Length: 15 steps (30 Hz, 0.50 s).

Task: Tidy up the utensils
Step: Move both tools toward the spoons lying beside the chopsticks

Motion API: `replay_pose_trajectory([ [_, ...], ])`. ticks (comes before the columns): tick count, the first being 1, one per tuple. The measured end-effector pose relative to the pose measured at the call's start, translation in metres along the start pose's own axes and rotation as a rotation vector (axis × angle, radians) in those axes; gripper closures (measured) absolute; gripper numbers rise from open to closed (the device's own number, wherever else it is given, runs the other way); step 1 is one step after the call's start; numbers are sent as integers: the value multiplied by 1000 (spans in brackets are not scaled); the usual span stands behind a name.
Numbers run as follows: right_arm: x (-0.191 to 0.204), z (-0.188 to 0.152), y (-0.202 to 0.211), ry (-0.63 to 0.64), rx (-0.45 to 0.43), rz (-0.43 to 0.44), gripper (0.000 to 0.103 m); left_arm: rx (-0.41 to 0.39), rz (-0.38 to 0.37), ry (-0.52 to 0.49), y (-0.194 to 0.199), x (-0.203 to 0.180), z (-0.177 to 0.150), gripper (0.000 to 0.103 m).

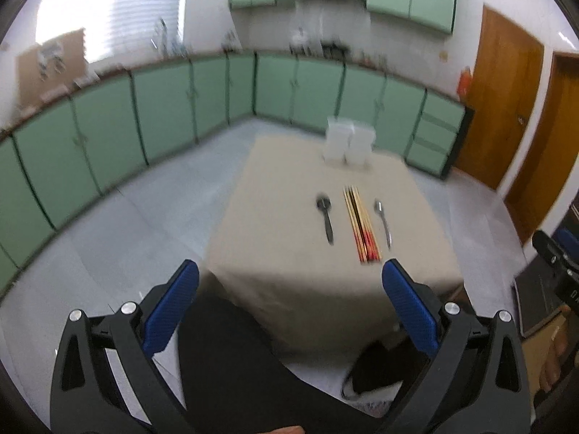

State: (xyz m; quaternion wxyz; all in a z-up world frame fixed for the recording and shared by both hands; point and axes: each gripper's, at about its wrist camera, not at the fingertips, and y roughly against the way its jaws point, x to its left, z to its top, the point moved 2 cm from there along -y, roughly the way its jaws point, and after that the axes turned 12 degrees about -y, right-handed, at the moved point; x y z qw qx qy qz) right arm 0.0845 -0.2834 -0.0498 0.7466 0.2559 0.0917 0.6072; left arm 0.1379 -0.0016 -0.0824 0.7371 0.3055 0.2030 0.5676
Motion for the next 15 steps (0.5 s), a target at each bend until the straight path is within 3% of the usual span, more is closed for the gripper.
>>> replay_pose_trajectory([
  [3,-4,-3,-50,2,63,8,6,67,-70,-8,-51,1,3,5],
  [7,-8,-14,-121,-5,167,11,10,117,-45,-50,-115,-2,10,5],
  [10,-6,-27,-166,10,241,6,17,191,-62,-75,-164,-8,11,5],
  [12,-3,-38,-199,22,297,19,28,228,-102,-82,-194,-11,10,5],
  [15,-2,-51,-236,23,367,65,40,250,-117,-106,-230,-20,9,5],
])
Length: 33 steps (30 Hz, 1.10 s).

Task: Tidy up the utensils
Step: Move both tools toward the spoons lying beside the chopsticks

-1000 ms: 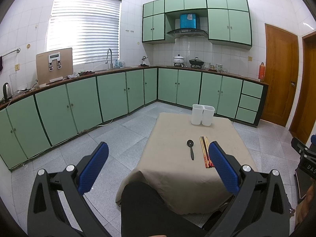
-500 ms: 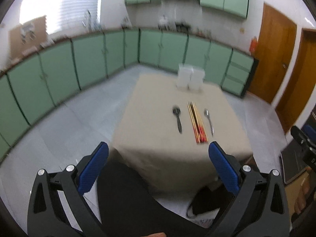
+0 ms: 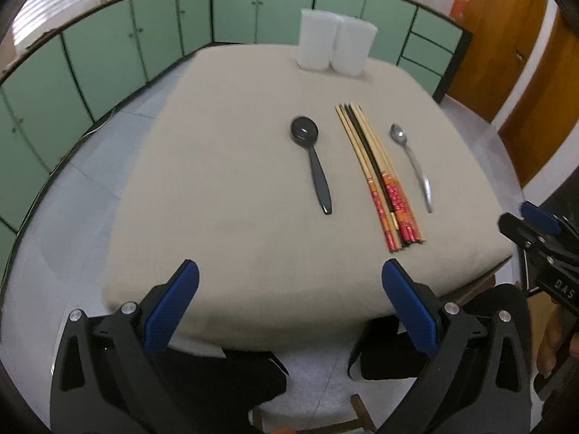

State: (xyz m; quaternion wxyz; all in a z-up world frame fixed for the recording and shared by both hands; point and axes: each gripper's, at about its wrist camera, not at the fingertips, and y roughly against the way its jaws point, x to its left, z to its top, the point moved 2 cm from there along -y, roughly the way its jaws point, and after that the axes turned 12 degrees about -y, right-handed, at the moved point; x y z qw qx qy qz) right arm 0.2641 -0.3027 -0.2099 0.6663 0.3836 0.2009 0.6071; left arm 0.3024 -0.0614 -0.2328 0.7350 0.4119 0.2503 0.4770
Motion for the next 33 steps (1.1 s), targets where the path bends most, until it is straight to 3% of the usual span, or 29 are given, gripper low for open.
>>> replay_pose_trajectory([
  [6,-8,6,-55,-21,74,44,56,26,-8,24,-46,7,15,5],
  [14,-9,13,-94,15,118,36,59,59,-49,49,-72,10,24,5],
  [21,-36,19,-95,46,65,-3,63,47,62,-20,-88,-10,37,5],
  [26,-44,20,-93,40,60,37,63,8,137,0,-90,-18,37,4],
  [33,-38,19,-95,56,26,72,76,-56,138,35,-81,-16,30,5],
])
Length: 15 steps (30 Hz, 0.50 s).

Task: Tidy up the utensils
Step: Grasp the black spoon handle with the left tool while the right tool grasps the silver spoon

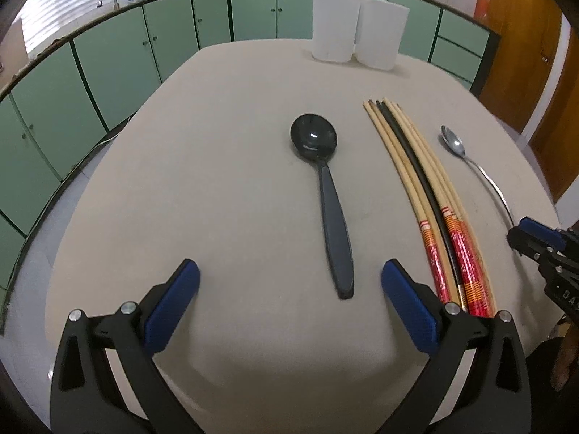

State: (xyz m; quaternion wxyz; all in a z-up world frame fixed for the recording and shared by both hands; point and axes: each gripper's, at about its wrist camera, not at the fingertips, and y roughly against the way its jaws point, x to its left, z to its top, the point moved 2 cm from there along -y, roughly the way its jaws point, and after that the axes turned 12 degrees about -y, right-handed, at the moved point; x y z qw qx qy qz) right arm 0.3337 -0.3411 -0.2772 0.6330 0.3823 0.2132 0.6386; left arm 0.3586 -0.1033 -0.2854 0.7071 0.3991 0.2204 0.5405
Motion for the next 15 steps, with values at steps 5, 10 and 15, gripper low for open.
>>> replay_pose_trajectory([
  [5,2,-5,2,22,-29,16,76,-34,0,-15,6,-6,-2,20],
  [10,3,-8,2,27,-58,37,84,-50,-11,1,8,-7,4,55],
  [15,8,-7,2,42,-53,49,93,-68,-19,-2,6,-11,6,66],
])
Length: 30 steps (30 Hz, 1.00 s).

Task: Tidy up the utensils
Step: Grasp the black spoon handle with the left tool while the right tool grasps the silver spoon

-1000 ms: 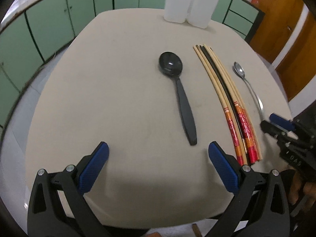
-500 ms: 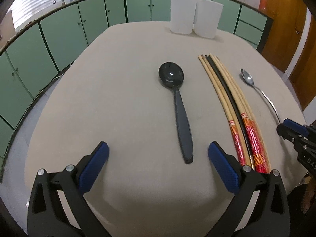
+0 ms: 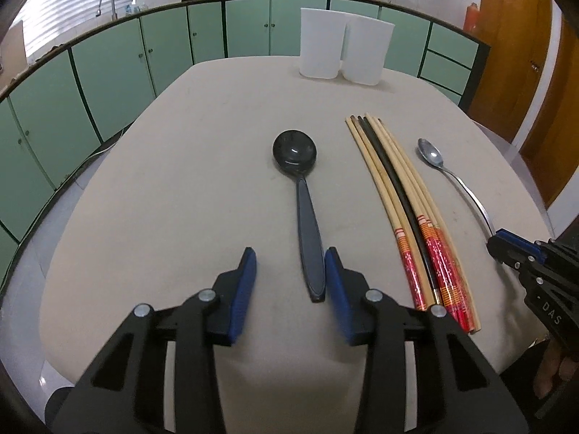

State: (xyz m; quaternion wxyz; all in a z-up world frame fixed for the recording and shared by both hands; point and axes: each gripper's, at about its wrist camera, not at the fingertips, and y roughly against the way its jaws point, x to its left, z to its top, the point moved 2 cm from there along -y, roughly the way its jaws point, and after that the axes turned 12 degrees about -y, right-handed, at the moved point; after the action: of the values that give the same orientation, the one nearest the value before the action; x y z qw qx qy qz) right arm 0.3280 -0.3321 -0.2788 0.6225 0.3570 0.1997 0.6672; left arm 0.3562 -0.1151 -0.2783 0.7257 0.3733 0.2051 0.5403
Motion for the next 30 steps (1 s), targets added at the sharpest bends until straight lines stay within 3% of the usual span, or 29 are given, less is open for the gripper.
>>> replay_pose_trajectory([
  [3,-1,3,0,-12,9,12,93,6,-21,10,-2,3,5,83],
  [8,3,3,6,-12,4,20,93,29,-56,27,-2,7,7,85],
  [11,5,-1,1,-3,19,14,93,23,-43,15,-1,6,3,82],
  [13,5,-3,1,-3,11,12,93,7,-27,0,0,3,1,62],
  [16,4,-3,2,-10,10,10,93,-10,-14,-3,0,0,-1,58],
  [17,4,-4,2,-14,9,11,93,-13,-14,-1,0,0,-2,59],
  [19,4,-4,2,-17,9,10,93,-15,-17,12,0,3,-1,83],
  [20,5,-3,2,-16,11,8,93,-13,-24,15,0,4,0,90],
  [24,6,4,8,-47,24,26,94,5,-74,54,3,14,10,91],
  [30,18,34,37,-41,-13,33,94,-45,-70,42,33,25,41,91],
])
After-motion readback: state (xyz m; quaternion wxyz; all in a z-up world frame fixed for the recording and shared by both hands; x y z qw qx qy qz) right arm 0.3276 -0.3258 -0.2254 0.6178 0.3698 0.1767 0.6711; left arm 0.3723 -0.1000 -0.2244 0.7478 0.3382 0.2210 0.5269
